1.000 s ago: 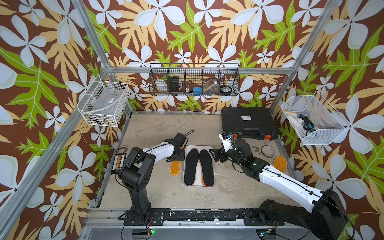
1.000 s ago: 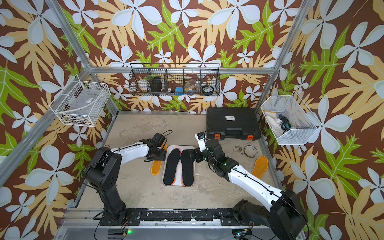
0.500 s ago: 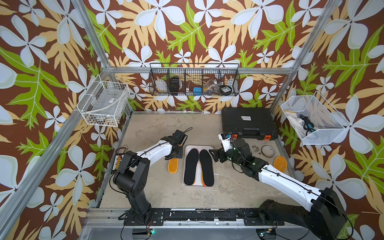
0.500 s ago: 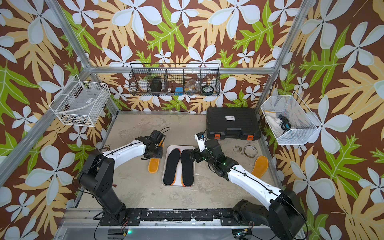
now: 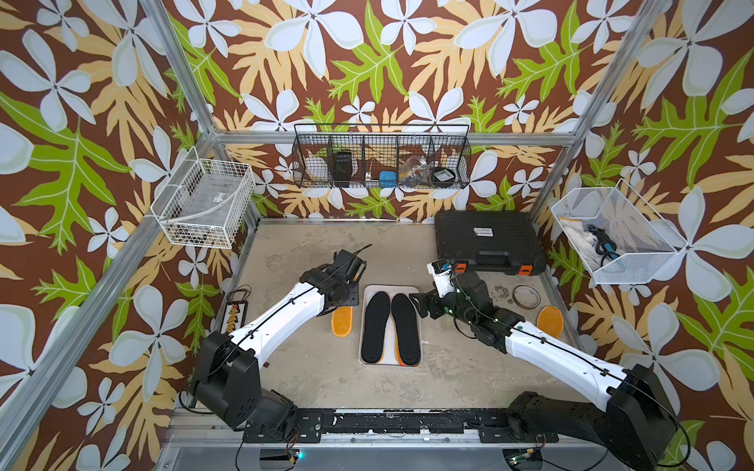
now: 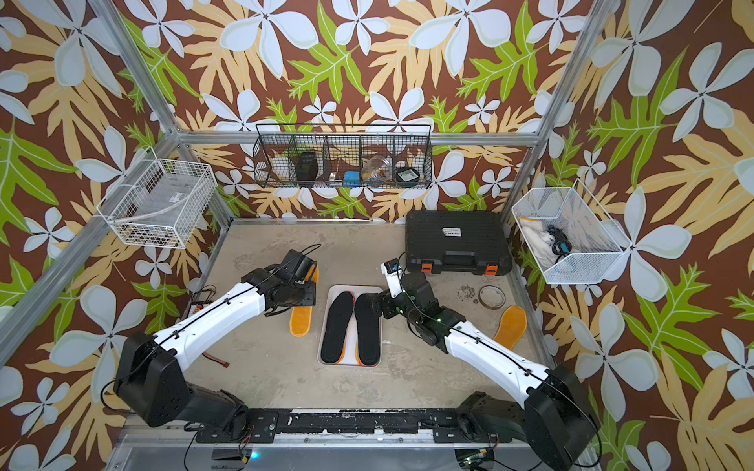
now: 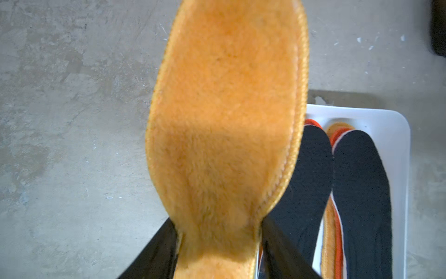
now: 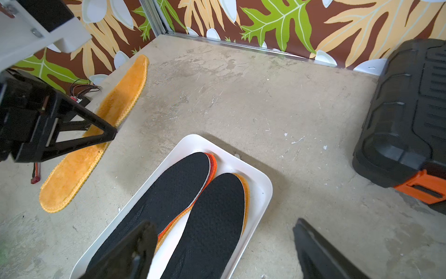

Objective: Put the insoles into the storage box
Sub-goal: Pick up the insole from the center of the board, then place the insole in the storage box.

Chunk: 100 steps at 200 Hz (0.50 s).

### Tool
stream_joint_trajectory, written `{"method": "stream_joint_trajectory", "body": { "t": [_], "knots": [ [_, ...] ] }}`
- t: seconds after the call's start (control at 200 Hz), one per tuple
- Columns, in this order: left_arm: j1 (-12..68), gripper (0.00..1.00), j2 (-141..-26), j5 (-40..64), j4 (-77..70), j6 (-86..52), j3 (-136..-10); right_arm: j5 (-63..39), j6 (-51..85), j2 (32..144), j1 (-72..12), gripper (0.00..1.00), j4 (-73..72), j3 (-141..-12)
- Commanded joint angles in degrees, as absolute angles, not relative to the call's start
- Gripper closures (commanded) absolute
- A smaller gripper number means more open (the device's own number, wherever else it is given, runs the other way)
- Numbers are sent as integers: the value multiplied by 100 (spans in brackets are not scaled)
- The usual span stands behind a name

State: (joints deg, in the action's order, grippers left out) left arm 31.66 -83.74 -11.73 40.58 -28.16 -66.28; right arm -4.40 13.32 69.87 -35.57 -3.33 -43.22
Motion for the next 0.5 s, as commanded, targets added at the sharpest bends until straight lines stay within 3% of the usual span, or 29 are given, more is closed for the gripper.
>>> {"method": "stream_joint_trajectory", "body": {
  "t": [0.0,0.275,0.495],
  "knots": [
    [3497,42,-8297,-1097,4176,-3211,-6657,-165,1242,6892,-3706,8,-336,-4382],
    [4495,42,-8731,-924,3744,-3779,-6511,546,1377,6451,-3806,8,-194,-4267],
    [4680,42,-9247,-915,3554,-3862,-6439,861,1563,6228,-3800,8,7,-4186]
  ]
}}
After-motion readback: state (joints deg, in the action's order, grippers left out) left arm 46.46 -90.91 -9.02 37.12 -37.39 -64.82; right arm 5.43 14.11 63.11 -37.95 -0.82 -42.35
